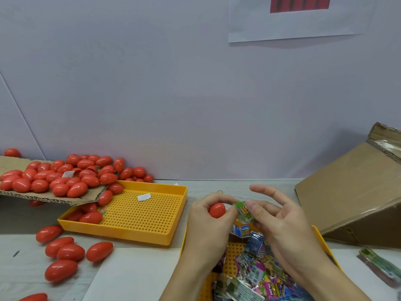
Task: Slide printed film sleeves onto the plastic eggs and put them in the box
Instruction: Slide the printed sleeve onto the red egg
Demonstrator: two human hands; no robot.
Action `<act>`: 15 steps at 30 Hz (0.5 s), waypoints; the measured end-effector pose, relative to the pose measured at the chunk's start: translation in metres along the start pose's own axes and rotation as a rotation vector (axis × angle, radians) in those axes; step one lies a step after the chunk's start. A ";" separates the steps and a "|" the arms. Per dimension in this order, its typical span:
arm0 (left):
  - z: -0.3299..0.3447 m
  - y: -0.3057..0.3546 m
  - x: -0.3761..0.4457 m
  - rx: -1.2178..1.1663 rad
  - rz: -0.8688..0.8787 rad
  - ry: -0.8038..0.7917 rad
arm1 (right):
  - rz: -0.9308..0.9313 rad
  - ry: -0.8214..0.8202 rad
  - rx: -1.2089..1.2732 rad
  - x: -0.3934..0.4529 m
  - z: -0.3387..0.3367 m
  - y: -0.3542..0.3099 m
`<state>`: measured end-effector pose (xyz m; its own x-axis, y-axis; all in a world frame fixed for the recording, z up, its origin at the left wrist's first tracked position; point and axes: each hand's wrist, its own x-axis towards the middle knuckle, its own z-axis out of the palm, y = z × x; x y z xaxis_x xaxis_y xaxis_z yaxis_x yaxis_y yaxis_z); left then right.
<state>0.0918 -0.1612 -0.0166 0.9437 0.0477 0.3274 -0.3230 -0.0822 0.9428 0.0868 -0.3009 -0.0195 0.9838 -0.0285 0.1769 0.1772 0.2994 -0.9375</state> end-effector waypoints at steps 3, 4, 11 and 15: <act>0.000 0.000 0.000 -0.016 0.009 0.023 | 0.035 -0.043 -0.011 0.000 0.000 0.000; -0.001 -0.001 0.000 -0.031 0.001 0.028 | 0.045 -0.055 -0.012 -0.001 0.000 0.001; -0.002 -0.007 0.000 0.017 -0.111 -0.018 | -0.012 0.072 -0.107 0.003 -0.006 0.005; 0.001 -0.010 0.003 -0.161 -0.262 -0.044 | -0.107 0.246 -0.210 0.006 -0.010 0.008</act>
<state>0.0982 -0.1610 -0.0253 0.9974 0.0027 0.0718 -0.0718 0.0864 0.9937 0.0940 -0.3082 -0.0288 0.9318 -0.2856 0.2239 0.2559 0.0799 -0.9634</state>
